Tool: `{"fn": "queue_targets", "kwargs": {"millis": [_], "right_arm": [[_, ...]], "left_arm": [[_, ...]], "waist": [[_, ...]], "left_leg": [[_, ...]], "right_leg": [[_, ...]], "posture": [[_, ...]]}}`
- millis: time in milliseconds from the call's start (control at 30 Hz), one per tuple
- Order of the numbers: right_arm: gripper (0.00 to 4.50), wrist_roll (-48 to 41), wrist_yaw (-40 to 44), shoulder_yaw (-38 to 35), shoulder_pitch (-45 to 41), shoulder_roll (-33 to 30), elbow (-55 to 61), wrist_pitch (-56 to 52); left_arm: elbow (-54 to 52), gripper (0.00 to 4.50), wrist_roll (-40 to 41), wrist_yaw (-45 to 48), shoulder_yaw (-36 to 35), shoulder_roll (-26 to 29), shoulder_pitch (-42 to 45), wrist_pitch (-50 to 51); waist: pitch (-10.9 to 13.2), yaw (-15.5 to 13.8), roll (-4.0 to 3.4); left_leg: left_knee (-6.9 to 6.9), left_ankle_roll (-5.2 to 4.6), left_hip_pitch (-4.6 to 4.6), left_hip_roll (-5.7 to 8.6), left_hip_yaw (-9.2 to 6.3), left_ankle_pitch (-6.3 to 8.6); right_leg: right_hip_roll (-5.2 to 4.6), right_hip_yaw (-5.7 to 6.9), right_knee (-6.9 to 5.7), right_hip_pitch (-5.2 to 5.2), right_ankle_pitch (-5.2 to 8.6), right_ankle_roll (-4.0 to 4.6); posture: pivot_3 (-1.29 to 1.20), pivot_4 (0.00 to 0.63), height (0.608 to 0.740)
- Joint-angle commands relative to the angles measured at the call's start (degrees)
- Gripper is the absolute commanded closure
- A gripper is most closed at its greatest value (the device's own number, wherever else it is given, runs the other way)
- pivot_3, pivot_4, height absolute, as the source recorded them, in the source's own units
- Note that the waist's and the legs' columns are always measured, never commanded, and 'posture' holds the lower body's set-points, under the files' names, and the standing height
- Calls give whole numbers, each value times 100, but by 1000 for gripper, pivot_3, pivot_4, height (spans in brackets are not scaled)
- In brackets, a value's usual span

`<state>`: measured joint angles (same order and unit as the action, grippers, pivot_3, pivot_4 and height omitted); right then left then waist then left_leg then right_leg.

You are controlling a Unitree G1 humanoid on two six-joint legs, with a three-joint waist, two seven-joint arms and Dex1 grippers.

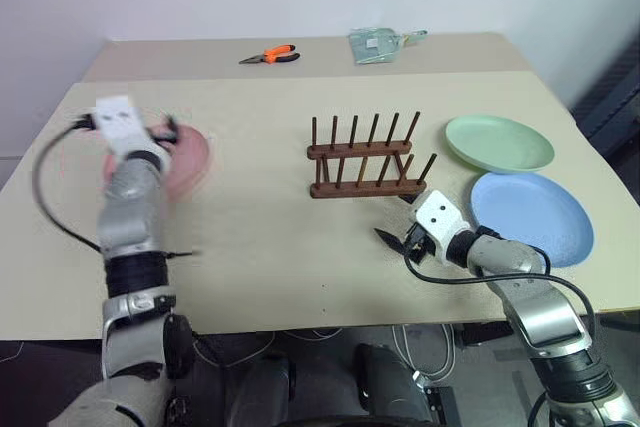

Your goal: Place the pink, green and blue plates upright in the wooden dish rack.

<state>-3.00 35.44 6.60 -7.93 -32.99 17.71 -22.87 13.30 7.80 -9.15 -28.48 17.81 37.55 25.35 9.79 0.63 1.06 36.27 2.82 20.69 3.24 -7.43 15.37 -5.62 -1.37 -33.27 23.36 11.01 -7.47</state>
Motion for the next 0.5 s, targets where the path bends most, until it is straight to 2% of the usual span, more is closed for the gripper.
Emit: {"fn": "queue_targets", "kwargs": {"millis": [33,167,267,367,433,500], "right_arm": [[368,42,93,57,-333,0,-72,164],[368,46,153,43,-504,9,-206,304],[368,64,130,26,-535,18,-257,392],[368,130,49,-11,-514,18,-264,477],[368,111,22,-66,-513,16,-224,452],[368,-108,114,-204,-518,2,-112,263]], "left_arm": [[-366,611,319,-993,-672,-273,65,516],[-567,611,1391,-1673,-1758,-708,273,1188],[-502,611,1978,-1871,-2194,-804,352,1418],[-331,1503,2509,-1863,-2414,-809,417,1549],[-279,2389,2653,-1859,-2400,-769,423,1541],[-260,3498,2888,-1765,-2345,-764,488,1596]], "waist": [[1,0,1],[5,-29,17],[6,-6,26],[7,-5,26],[7,-5,26],[7,-8,27]], "left_leg": [[0,1,0,0,0,0],[1,7,4,0,-9,-4],[0,8,4,0,-9,-4],[-1,10,2,-1,-8,-5],[-1,10,2,0,-8,-5],[-1,11,3,0,-7,-6]], "right_leg": [[0,0,0,0,0,1],[0,6,-2,0,0,1],[1,6,-2,1,0,1],[2,7,-4,1,0,2],[2,6,-4,1,-1,2],[2,6,-3,1,-3,6]], "posture": [[0,150,740],[0,150,740],[0,150,740],[0,150,740],[0,150,740],[0,150,740]]}}
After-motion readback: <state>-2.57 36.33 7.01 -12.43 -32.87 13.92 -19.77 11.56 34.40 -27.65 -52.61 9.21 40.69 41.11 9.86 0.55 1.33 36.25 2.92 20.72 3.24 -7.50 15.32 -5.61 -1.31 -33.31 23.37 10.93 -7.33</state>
